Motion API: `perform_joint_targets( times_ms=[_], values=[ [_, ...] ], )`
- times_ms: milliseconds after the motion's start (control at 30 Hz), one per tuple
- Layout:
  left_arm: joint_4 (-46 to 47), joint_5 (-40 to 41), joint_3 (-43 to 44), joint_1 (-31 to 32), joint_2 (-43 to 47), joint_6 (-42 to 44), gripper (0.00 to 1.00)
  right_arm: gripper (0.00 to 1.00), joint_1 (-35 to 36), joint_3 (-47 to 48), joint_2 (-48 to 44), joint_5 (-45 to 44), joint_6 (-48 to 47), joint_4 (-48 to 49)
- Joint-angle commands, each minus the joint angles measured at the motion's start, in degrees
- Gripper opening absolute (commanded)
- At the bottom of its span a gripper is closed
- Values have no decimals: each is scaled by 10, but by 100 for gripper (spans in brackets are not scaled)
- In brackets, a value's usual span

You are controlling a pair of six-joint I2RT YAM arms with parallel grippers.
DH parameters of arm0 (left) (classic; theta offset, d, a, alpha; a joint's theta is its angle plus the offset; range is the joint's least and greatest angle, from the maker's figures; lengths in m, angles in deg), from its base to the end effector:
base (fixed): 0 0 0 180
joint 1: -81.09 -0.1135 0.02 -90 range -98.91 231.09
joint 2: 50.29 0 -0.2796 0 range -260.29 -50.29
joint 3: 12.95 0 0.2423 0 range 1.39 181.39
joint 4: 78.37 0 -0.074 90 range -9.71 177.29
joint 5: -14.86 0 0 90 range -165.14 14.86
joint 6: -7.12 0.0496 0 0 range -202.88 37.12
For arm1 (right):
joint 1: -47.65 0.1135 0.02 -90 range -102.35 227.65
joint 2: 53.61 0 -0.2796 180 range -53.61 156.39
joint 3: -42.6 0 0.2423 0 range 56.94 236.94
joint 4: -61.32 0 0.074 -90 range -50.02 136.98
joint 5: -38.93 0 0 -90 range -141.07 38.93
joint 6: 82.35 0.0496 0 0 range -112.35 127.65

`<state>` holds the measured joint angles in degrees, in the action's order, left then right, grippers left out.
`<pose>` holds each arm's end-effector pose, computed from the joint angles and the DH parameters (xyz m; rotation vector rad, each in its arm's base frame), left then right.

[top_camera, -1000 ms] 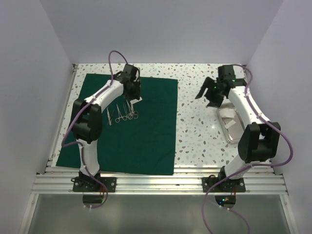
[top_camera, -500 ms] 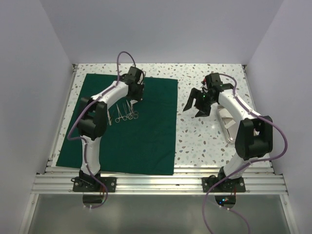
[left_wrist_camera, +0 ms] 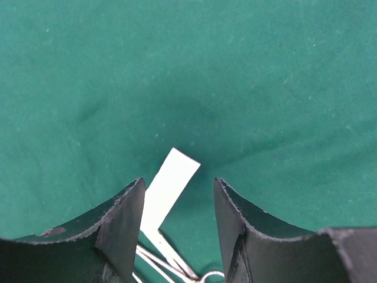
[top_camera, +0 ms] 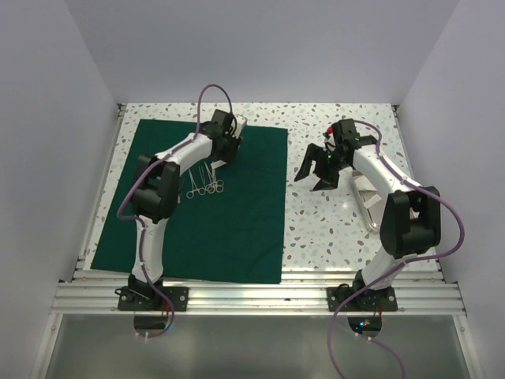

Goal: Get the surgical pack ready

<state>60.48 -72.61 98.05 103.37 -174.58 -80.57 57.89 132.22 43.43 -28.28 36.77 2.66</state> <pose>0.4498 -0.1819 0.1883 0.5195 2.4676 -0.0854 0.3342 0.0799 0.2503 0.3404 2.7742 0.7291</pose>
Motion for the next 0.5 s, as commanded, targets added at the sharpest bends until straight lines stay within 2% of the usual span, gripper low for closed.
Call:
perform_joint_targets(
  times_ms=[0,467],
  values=[
    [35,-12,7,1,-10,28,54,78,0,-1,-4,19,-11,6],
    [33,-20,-13,-19,-18,10,52,78,1,-1,2,22,-6,11]
  ],
)
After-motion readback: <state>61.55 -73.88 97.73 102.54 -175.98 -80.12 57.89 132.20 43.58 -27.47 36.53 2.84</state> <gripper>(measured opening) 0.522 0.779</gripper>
